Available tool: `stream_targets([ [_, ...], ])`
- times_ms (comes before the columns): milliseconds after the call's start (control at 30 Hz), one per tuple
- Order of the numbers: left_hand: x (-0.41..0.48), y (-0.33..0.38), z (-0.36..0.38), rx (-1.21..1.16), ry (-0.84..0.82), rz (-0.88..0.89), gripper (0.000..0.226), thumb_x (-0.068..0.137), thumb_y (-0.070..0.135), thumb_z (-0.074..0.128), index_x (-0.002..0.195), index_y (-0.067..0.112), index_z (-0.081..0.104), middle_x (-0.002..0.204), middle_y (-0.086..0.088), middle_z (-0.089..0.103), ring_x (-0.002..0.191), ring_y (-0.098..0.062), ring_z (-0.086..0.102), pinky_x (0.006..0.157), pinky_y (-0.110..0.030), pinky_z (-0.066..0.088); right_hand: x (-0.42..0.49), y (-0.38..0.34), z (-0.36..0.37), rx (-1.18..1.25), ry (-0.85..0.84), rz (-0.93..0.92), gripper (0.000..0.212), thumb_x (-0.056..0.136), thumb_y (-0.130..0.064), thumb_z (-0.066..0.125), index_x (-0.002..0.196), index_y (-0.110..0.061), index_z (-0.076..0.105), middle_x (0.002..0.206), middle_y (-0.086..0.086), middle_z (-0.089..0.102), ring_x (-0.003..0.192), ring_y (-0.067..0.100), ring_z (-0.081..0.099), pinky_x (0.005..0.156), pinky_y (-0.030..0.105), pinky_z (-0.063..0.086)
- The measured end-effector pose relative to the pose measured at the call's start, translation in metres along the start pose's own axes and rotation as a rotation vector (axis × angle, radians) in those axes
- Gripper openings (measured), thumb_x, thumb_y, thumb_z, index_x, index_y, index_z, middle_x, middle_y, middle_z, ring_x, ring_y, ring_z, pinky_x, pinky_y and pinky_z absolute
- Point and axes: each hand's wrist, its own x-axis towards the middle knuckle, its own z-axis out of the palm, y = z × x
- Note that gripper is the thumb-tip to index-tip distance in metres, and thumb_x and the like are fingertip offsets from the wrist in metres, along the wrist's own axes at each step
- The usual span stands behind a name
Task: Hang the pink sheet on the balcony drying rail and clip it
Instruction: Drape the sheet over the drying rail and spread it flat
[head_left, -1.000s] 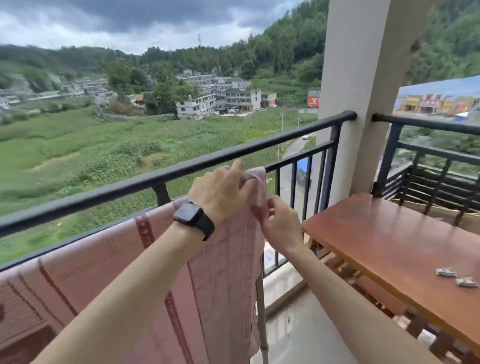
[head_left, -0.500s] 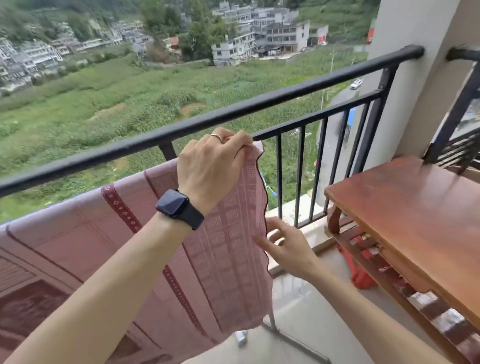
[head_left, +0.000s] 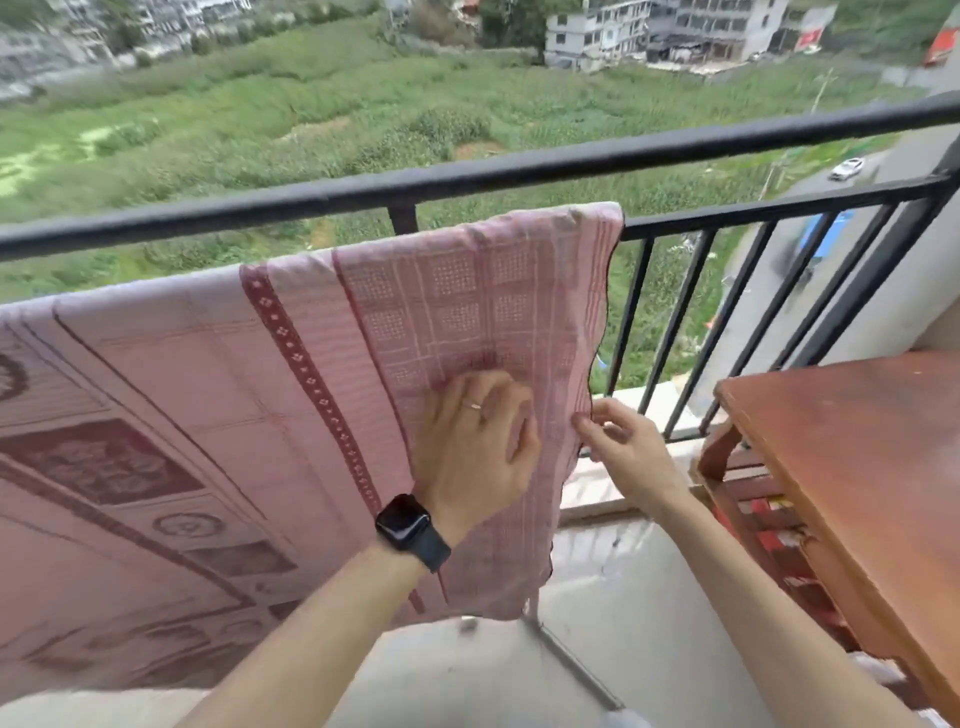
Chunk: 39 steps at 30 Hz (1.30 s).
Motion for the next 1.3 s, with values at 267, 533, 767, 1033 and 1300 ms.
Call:
stream_targets([
  [267,-0.024,0.039,0.052,0.406,-0.490,-0.555,0.088,0.072,0.093,0.024,0.102,0.021,0.065,0.101,0.000,0.070,0.099,-0.023,0.062,0.077,-0.038,0.051,0.074,-0.016,-0.023,0.136,-0.332,-0.032,0.052,0.073,-0.032,0.060,0.126,-0.032,0.057,0.126,-0.003,0.062,0.099,0.013,0.067,0.072,0.039,0.058],
  [533,0.002,0.099,0.081,0.587,-0.513,-0.811,0.045,0.096,0.050,0.042,0.103,0.013,0.068,0.098,-0.009,0.071,0.098,-0.030,0.064,0.070,-0.034,0.041,0.105,-0.027,-0.027,-0.227,-0.575,-0.336,0.015,0.092,-0.023,0.057,0.086,-0.017,0.070,0.082,-0.005,0.074,0.076,0.016,0.072,0.070,0.033,0.059],
  [767,-0.001,0.146,0.073,0.545,-0.382,-0.783,0.038,0.092,0.029,0.051,0.062,0.009,0.064,0.059,-0.011,0.062,0.054,-0.032,0.061,0.045,-0.029,0.041,0.114,0.033,-0.046,-0.347,-0.493,-0.425,0.026,0.095,-0.030,0.061,0.079,-0.011,0.060,0.069,0.007,0.065,0.066,0.028,0.060,0.064,0.039,0.050],
  [1033,0.014,0.157,0.090,0.603,-0.298,-0.816,0.036,0.084,0.027,0.054,0.054,0.009,0.060,0.051,-0.010,0.057,0.045,-0.033,0.058,0.039,-0.029,0.040,0.115,0.040,-0.056,-0.306,-0.477,-0.461,0.031,0.096,-0.030,0.059,0.072,-0.012,0.051,0.062,0.004,0.062,0.059,0.025,0.059,0.058,0.037,0.048],
  [1300,0.031,0.149,0.093,0.551,-0.330,-0.812,0.038,0.093,0.056,0.043,0.090,0.022,0.061,0.075,-0.001,0.070,0.069,-0.027,0.067,0.054,-0.031,0.042,0.134,0.021,-0.055,-0.354,-0.678,-0.351,0.011,0.087,-0.034,0.064,0.083,-0.023,0.063,0.081,-0.008,0.070,0.077,0.011,0.068,0.070,0.030,0.051],
])
